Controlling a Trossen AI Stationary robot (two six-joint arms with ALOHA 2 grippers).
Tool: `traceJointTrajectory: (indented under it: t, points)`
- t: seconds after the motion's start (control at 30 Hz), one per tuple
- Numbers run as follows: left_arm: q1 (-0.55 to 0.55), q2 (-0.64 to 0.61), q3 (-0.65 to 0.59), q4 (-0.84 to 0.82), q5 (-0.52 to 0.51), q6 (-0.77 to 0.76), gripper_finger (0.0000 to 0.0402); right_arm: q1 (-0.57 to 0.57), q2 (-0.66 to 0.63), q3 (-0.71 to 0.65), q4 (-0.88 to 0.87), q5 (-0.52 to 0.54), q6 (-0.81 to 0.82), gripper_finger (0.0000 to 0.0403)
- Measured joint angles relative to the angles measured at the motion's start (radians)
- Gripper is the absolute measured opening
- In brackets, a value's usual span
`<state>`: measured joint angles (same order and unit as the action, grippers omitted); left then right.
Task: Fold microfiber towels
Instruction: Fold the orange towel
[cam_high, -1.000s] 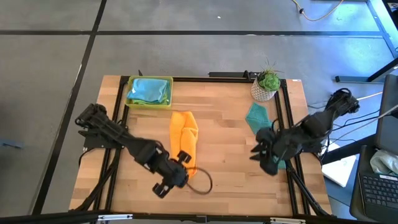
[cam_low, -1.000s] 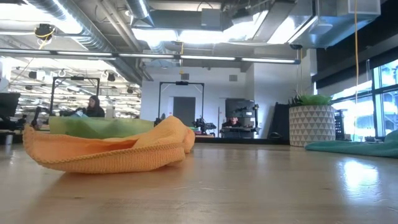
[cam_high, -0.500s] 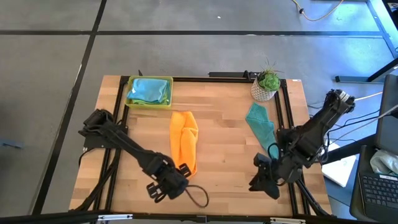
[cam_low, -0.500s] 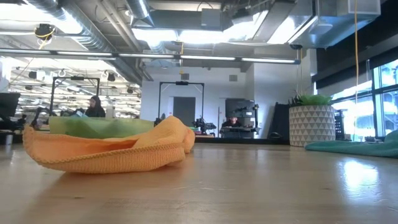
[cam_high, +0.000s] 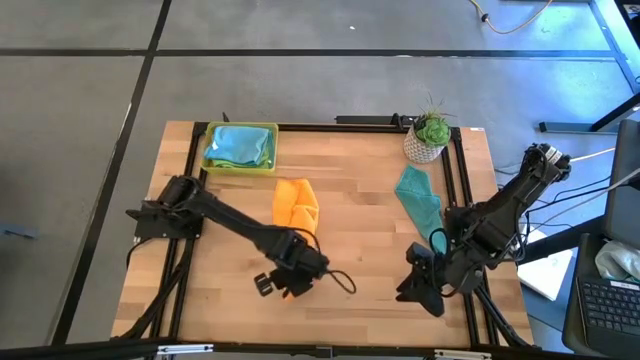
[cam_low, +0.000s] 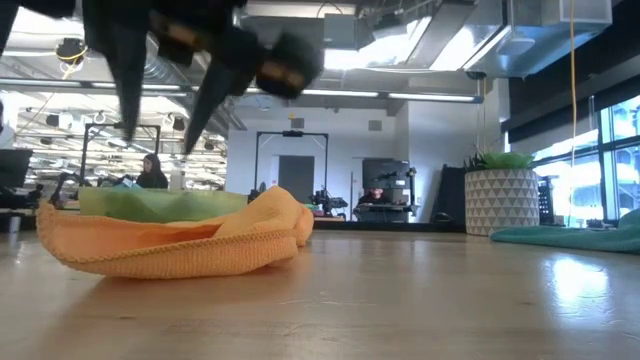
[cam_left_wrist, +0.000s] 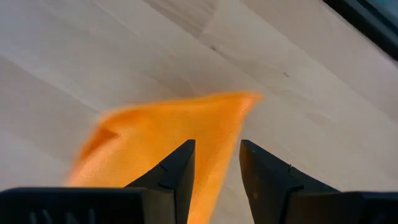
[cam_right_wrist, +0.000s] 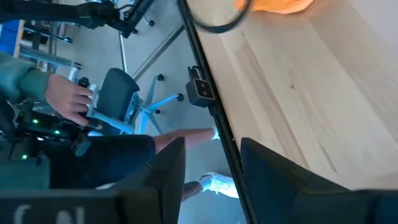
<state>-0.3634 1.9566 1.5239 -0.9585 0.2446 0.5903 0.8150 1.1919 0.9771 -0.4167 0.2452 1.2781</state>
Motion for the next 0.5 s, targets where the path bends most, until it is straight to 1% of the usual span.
traceJointTrajectory:
  t: [0.07,0.13,0.27,0.33,0.47,0.5]
  points:
    - [0.023,0.011,-0.009,-0.012,0.065,0.018,0.012,0.0,0.0,0.0,-0.006,0.014,0.024,0.0158]
    - [0.037,0.01,-0.025,-0.01,0.105,0.044,0.012,0.0,0.0,0.0,0.006,0.047,0.032,0.0158]
    - [0.031,0.01,-0.053,0.02,0.106,0.068,0.012,0.0,0.0,0.0,-0.004,0.063,0.01,0.0158]
    - [0.016,0.01,-0.069,0.062,0.087,0.073,0.012,0.0,0.0,0.0,-0.016,0.074,0.004,0.0158]
    - [-0.028,0.01,-0.103,0.152,-0.021,0.074,0.012,0.0,0.0,0.0,-0.023,0.075,-0.002,0.0158]
    - [-0.035,0.01,-0.109,0.161,-0.034,0.074,0.012,0.0,0.0,0.0,-0.023,0.075,-0.003,0.0158]
